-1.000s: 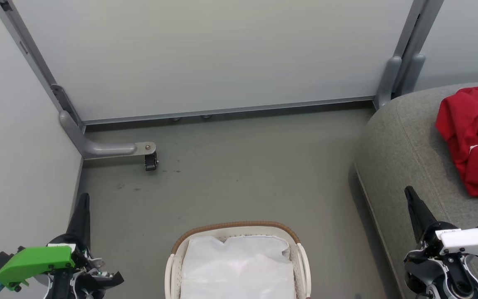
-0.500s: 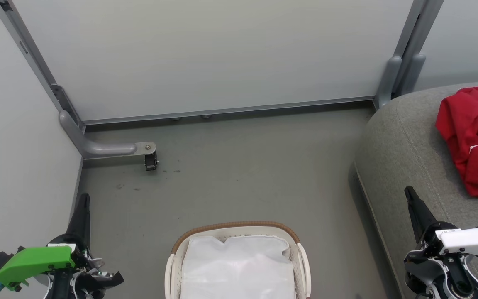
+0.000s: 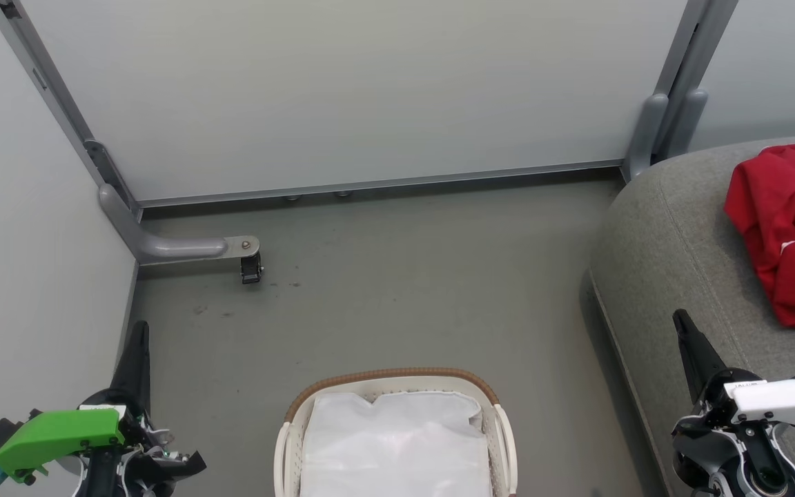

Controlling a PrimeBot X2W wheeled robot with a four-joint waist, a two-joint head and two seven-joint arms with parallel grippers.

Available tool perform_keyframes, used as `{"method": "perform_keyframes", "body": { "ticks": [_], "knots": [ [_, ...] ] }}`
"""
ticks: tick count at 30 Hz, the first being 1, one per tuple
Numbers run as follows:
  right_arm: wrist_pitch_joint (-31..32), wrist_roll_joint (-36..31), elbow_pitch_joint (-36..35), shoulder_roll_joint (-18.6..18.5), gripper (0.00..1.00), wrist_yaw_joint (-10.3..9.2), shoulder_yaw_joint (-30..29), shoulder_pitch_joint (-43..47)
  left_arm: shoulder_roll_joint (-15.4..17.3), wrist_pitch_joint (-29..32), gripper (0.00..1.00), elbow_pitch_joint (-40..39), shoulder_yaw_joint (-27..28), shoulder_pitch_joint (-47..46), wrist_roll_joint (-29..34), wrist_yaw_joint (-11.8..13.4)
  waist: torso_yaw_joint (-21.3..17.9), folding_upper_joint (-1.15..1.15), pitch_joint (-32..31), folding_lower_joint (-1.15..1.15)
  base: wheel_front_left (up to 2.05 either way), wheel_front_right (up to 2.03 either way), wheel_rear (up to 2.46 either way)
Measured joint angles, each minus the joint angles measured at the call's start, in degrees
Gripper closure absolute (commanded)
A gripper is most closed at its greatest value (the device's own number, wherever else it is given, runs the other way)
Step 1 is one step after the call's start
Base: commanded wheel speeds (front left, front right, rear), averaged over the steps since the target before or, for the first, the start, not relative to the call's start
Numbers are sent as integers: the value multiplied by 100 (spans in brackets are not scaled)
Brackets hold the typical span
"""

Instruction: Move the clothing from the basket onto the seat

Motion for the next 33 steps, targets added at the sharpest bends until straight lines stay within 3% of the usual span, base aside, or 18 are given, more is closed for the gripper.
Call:
{"method": "perform_keyframes", "body": {
  "ticks": [33],
  "knots": [
    [-1, 0, 0, 0, 100, 0, 0, -1, -1, 0, 100, -1, 0, 0, 0, -1, 0, 0, 0, 0, 0, 0, 0]
  ]
}}
